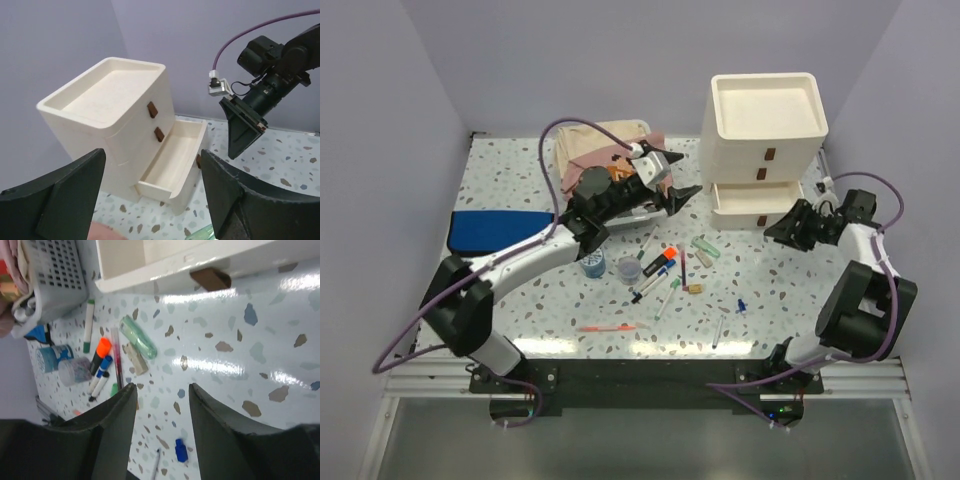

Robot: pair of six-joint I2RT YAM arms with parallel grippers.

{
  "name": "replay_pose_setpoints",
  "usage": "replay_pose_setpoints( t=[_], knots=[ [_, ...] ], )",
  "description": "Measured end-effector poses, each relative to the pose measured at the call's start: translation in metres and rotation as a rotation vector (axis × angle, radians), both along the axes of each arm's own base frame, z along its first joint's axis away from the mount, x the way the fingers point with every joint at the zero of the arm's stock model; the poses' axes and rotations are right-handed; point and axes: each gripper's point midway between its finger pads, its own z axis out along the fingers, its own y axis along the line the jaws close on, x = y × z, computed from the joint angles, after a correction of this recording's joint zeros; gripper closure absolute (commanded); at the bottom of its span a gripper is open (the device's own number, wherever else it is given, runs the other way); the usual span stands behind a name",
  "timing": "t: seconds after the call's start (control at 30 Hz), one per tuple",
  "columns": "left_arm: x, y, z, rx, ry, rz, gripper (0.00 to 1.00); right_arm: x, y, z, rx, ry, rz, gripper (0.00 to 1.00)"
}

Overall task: Sort the stationery into containers
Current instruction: Close the drawer at the center of the board, then pick up the stationery from the center of the board.

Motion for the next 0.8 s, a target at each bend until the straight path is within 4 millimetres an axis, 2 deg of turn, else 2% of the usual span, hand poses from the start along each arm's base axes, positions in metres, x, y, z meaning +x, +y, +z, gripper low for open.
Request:
replay_pose_setpoints(
  t=[0.07, 0.13, 0.2, 0.27, 0.3, 0.37, 0.43, 0.5, 0.57, 0.67, 0.8],
  knots=[
    [-0.007, 0.018, 0.021, 0.000, -0.016, 0.056, 0.09, -0.007, 0.007, 0.000, -0.051, -0.008, 0.070, 0.44],
    [-0.007, 0.039, 0.030, 0.021, -0.018, 0.141, 0.03, -0.011, 0.018, 0.004, -0.136, -0.053, 0.156, 0.43],
    [-0.003, 0.064, 0.031, 0.063, -0.011, 0.250, 0.02, -0.011, 0.033, 0.016, -0.260, -0.140, 0.253, 0.43],
    [0.006, 0.093, 0.027, 0.116, 0.007, 0.358, 0.01, -0.009, 0.059, 0.033, -0.378, -0.252, 0.372, 0.44],
    [0.012, 0.109, 0.024, 0.140, 0.021, 0.410, 0.01, -0.008, 0.070, 0.041, -0.420, -0.297, 0.418, 0.47],
    [0.029, 0.154, 0.016, 0.183, 0.054, 0.547, 0.02, -0.005, 0.104, 0.055, -0.495, -0.405, 0.547, 0.51],
    [0.047, 0.209, 0.004, 0.211, 0.096, 0.702, 0.02, -0.004, 0.131, 0.060, -0.538, -0.471, 0.650, 0.52],
    [0.058, 0.257, -0.013, 0.235, 0.154, 0.840, 0.02, -0.006, 0.146, 0.053, -0.571, -0.488, 0.717, 0.50],
    [0.065, 0.291, -0.029, 0.248, 0.214, 0.941, 0.02, -0.005, 0.151, 0.041, -0.609, -0.471, 0.756, 0.48],
    [0.069, 0.320, -0.042, 0.248, 0.282, 1.018, 0.02, -0.006, 0.154, 0.018, -0.673, -0.428, 0.811, 0.44],
    [0.073, 0.358, -0.044, 0.202, 0.323, 1.100, 0.03, -0.007, 0.152, -0.010, -0.732, -0.354, 0.858, 0.46]
  ],
)
